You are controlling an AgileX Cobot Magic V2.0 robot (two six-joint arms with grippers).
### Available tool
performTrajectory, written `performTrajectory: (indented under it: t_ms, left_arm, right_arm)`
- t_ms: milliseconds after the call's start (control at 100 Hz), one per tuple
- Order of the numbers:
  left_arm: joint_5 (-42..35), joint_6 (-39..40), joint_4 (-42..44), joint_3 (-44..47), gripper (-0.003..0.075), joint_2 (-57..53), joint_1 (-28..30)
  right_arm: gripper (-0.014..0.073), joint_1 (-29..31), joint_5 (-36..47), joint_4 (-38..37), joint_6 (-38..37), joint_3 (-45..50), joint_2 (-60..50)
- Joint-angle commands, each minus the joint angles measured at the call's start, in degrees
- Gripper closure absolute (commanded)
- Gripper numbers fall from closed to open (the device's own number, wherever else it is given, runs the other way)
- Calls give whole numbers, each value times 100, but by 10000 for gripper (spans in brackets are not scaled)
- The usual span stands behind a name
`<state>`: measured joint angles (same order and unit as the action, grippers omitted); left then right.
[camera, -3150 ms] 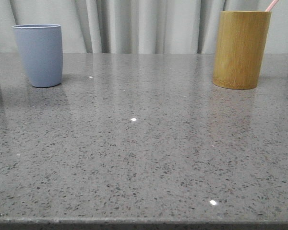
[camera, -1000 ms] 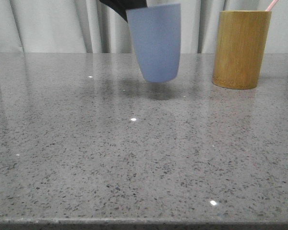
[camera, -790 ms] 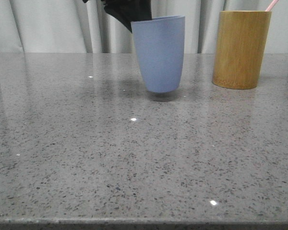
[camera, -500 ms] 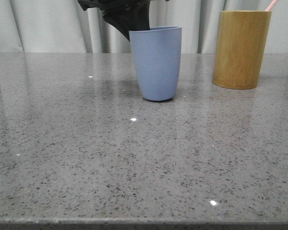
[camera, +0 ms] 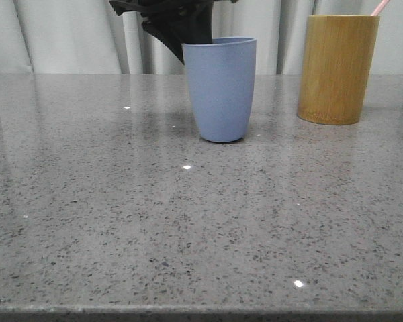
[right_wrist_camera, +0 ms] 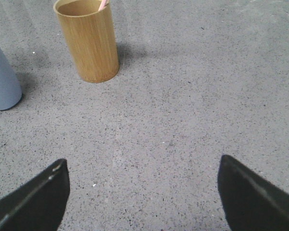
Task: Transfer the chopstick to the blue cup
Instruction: 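Carry the blue cup with the left gripper toward the bamboo holder, set down, then open the left gripper and lift it away from the blue cup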
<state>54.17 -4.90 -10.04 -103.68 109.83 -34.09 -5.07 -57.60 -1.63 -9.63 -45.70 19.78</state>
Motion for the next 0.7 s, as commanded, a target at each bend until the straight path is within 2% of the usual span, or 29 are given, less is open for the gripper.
performTrajectory:
  t_ms: [0,60,110,370,690]
  left_arm:
    - [-180,-26,-76,-201,344,-267,-56]
    - [-166,-26,-76,-201,271,-267,-56]
    - [-140,-26,-76,-201,244,-288,-56]
    - [246,-26,-76,-206,246,-552,-56]
    - [-129,-26,-76,-206,246,-1274,-56]
  right_arm:
    - [-29,23,395,-49,25,-182,106]
    - [-29,23,395,-49,25,-182,106]
    - [-29,23,395,-49,25,-182,106]
    - [-29,23,395,-49,25,-182,106]
    - [-29,23,395,-49,25,-182,106]
